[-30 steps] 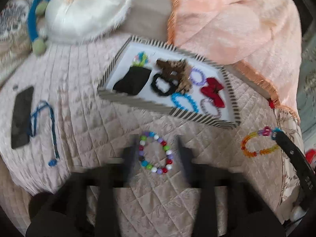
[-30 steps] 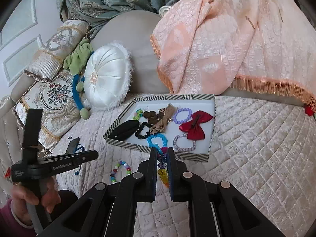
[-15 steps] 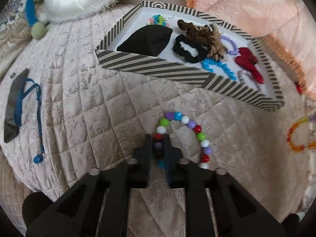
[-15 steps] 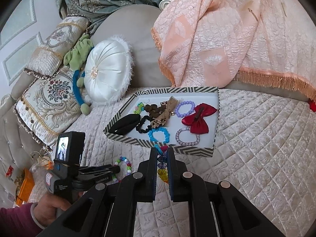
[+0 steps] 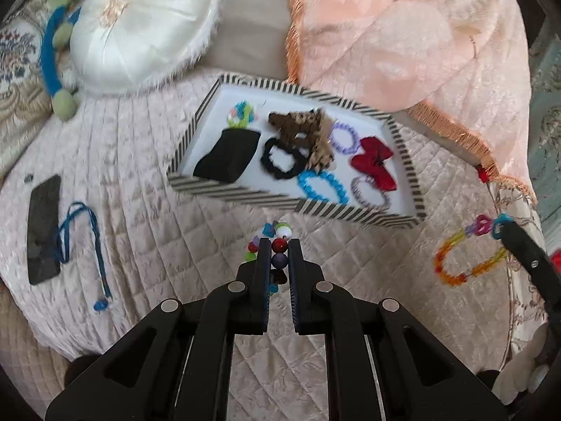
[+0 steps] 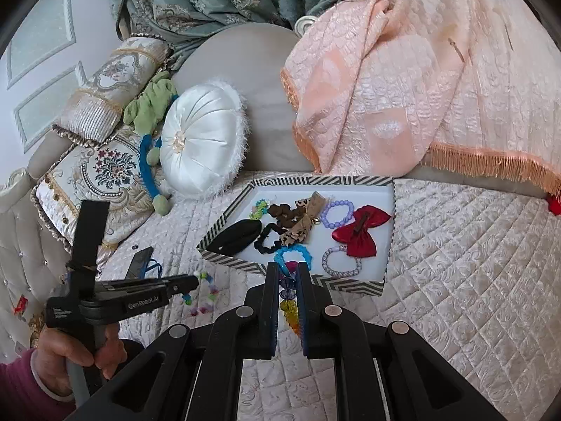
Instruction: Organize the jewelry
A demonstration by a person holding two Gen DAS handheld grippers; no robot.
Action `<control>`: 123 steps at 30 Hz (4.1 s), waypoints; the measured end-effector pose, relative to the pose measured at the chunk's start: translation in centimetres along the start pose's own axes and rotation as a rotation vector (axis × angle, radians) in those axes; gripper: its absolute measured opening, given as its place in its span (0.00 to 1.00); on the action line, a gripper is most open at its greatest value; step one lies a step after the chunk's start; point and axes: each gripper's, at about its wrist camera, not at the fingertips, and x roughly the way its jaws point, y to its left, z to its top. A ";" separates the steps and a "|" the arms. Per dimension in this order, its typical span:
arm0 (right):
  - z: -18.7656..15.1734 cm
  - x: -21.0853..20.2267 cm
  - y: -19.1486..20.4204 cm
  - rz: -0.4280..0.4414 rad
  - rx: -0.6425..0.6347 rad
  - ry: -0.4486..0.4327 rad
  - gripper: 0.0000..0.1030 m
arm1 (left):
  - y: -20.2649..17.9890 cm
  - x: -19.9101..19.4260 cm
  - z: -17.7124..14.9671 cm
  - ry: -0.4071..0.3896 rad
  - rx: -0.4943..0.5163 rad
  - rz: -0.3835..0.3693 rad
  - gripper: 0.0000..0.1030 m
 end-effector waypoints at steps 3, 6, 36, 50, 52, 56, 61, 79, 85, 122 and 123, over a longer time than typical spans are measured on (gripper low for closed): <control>0.1 -0.1 0.1 0.001 -0.004 -0.001 0.08 | -0.5 -0.8 0.6 -0.018 0.020 0.001 0.08; 0.2 -0.1 0.2 0.002 -0.003 -0.002 0.08 | -0.9 -1.2 1.1 -0.030 0.029 0.002 0.08; 4.4 9.3 -1.8 0.016 0.042 0.088 0.08 | -3.0 6.1 8.2 -0.016 0.069 0.079 0.08; 5.3 18.9 -4.5 -0.015 0.077 0.213 0.08 | 0.8 11.8 8.9 0.053 0.024 0.136 0.08; 5.6 20.1 -5.0 -0.034 0.073 0.224 0.08 | 1.0 12.3 9.0 0.056 0.022 0.136 0.08; 5.9 21.7 -6.1 -0.063 0.085 0.236 0.08 | 1.3 13.1 9.1 0.063 0.024 0.139 0.08; 5.9 23.4 -6.8 -0.082 0.100 0.259 0.08 | 1.2 13.5 9.0 0.056 0.038 0.153 0.08; 5.2 18.7 -4.8 -0.093 0.062 0.201 0.29 | 0.5 11.0 7.8 0.016 0.073 0.204 0.45; 4.1 16.0 -3.2 -0.143 0.036 0.167 0.31 | 0.0 8.6 6.8 -0.027 0.084 0.227 0.45; 2.2 8.5 2.4 -0.206 -0.023 0.074 0.45 | -1.1 -1.2 3.1 -0.193 0.051 0.248 0.45; 2.2 8.4 2.5 -0.205 -0.024 0.076 0.45 | -1.1 -1.2 3.1 -0.193 0.051 0.247 0.45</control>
